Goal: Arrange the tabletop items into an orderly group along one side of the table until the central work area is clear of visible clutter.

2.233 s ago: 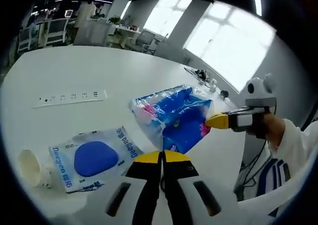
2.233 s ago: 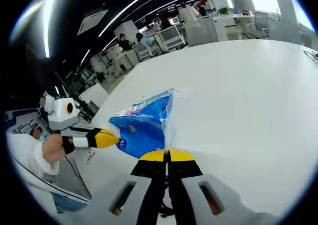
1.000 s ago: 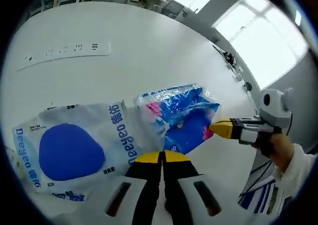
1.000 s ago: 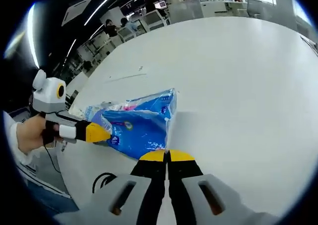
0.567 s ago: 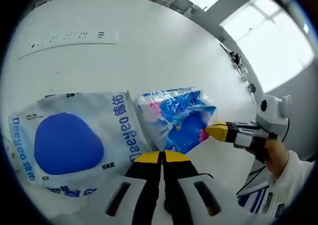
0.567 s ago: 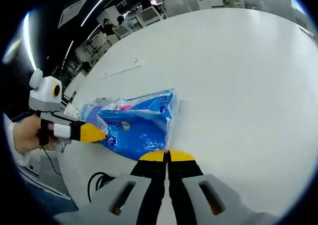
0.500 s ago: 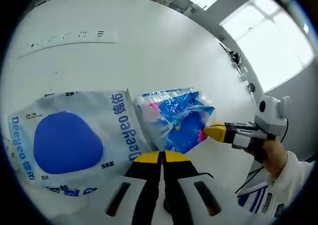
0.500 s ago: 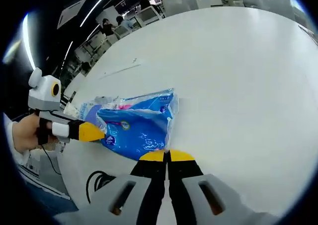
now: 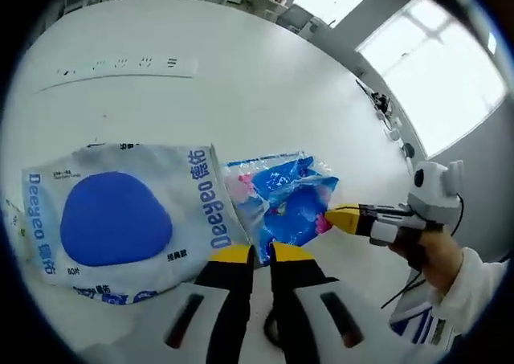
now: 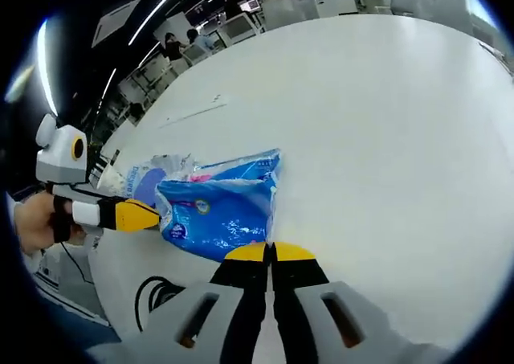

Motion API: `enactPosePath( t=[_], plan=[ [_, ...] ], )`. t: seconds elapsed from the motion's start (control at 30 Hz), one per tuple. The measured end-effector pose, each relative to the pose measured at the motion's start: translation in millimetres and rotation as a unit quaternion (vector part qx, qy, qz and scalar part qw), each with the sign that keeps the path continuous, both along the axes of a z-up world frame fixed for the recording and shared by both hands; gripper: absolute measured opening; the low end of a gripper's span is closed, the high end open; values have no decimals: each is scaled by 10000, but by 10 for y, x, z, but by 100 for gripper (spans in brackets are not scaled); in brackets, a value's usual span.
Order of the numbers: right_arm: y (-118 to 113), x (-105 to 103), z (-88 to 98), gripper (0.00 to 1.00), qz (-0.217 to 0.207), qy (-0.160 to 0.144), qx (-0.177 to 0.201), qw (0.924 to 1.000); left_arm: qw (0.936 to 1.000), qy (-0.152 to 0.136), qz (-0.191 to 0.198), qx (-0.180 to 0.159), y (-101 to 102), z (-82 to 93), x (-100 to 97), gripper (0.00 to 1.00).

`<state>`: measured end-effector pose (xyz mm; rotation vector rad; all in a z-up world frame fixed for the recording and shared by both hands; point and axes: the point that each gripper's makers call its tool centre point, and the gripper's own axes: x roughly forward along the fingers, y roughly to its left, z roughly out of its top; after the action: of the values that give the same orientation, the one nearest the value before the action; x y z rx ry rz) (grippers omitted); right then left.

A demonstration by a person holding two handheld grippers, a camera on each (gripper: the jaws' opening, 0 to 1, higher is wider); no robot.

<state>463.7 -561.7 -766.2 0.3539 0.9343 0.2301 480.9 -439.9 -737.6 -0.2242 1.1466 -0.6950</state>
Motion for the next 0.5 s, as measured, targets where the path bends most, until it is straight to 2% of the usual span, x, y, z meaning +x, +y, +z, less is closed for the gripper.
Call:
enactPosePath(
  t=[0.1,0.17,0.3,0.33,0.37,0.4,0.5],
  plan=[
    [1,-11,3,0,-55,-61,-18,10000,9999,40,89,-102,21,28,-56,15],
    [27,-33,21,1,-22,-153,-20,9999,9997,30,133,-181,48,65,-112,15],
    [43,-57,20,13,81,-272,-160,9995,9990,-9,118,-421,100,144,-236,19],
    [44,-44,17,17,77,-317,-149,9994,9975,-82,12,-696,69,209,-283,19],
    [58,-42,27,22,71,-359,-127,9992,9964,-144,-76,-833,60,260,-327,20],
    [81,-44,50,28,71,-408,-118,9991,9947,-391,-254,-918,86,321,-366,21],
    [153,-60,129,39,208,-589,-235,9978,9919,-842,-463,-827,207,384,-415,30]
  ],
)
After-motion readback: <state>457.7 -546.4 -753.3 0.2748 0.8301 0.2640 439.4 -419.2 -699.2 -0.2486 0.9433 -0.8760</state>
